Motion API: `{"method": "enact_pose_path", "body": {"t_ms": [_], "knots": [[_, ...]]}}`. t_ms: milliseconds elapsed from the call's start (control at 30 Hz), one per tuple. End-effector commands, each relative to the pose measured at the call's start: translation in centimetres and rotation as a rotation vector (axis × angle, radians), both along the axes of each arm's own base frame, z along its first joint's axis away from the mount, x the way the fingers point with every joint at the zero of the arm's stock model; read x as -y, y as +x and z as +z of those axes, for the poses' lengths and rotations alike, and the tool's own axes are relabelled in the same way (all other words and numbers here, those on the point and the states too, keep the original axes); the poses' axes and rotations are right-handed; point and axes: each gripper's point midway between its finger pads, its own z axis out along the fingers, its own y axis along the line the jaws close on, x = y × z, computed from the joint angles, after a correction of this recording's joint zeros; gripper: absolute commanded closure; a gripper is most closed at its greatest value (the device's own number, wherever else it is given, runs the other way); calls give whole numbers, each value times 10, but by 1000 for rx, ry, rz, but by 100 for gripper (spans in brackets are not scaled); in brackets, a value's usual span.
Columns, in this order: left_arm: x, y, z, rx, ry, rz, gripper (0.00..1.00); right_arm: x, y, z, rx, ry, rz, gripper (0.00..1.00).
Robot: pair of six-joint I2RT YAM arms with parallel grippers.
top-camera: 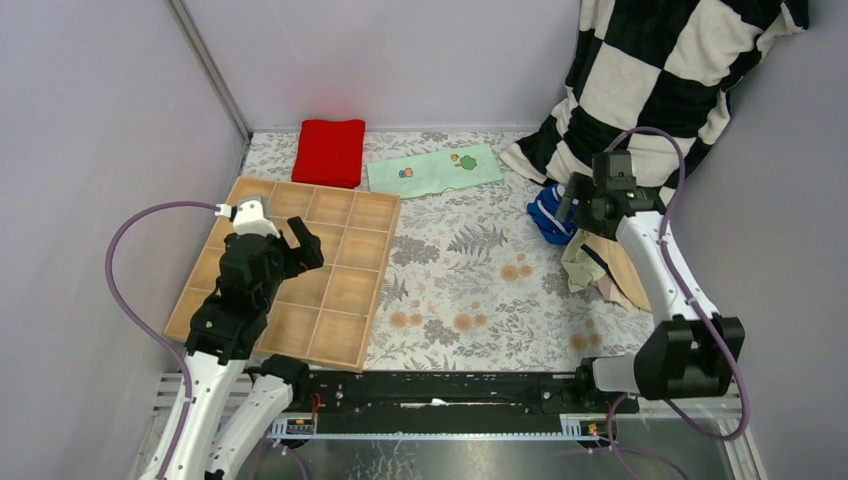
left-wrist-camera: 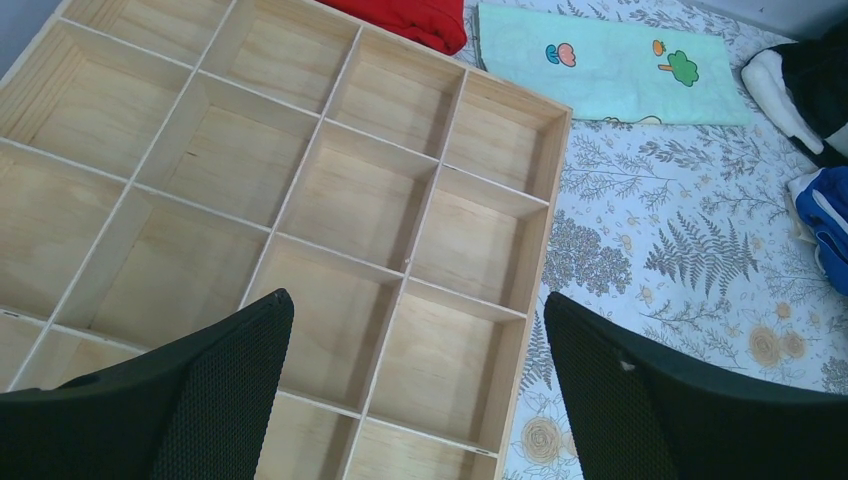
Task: Roll the underwear
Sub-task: Pick up the underwear from the corner of the board.
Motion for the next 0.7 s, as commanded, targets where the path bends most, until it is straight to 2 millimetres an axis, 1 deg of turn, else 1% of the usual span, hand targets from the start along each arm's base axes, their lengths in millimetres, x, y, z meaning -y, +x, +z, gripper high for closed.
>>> {"method": "enact_pose_path", "body": {"t_ms": [0,67,133,167,300,400,467,533,667], "knots": [[-4,5,4,27,-3,28,1,-49,43,8,85,222,142,9],[-4,5,4,28,-3,29,1,-45,57,5,107,212,100,10],[-4,5,5,32,-4,29,1,-29,70,0,113,146,32,11],[-4,4,5,32,-5,27,1,-21,75,-7,94,111,0,11],[-4,4,5,34,-5,27,1,15,84,-18,24,-71,-117,9],[-3,5,4,31,-6,24,1,38,91,-27,-18,-207,-150,7],[-3,5,4,28,-6,22,1,46,98,-35,-50,-244,-140,6],[-2,6,4,27,-7,19,1,47,106,-44,-71,-250,-111,6],[-1,6,4,27,-7,16,1,45,121,-55,-70,-244,-47,12]]}}
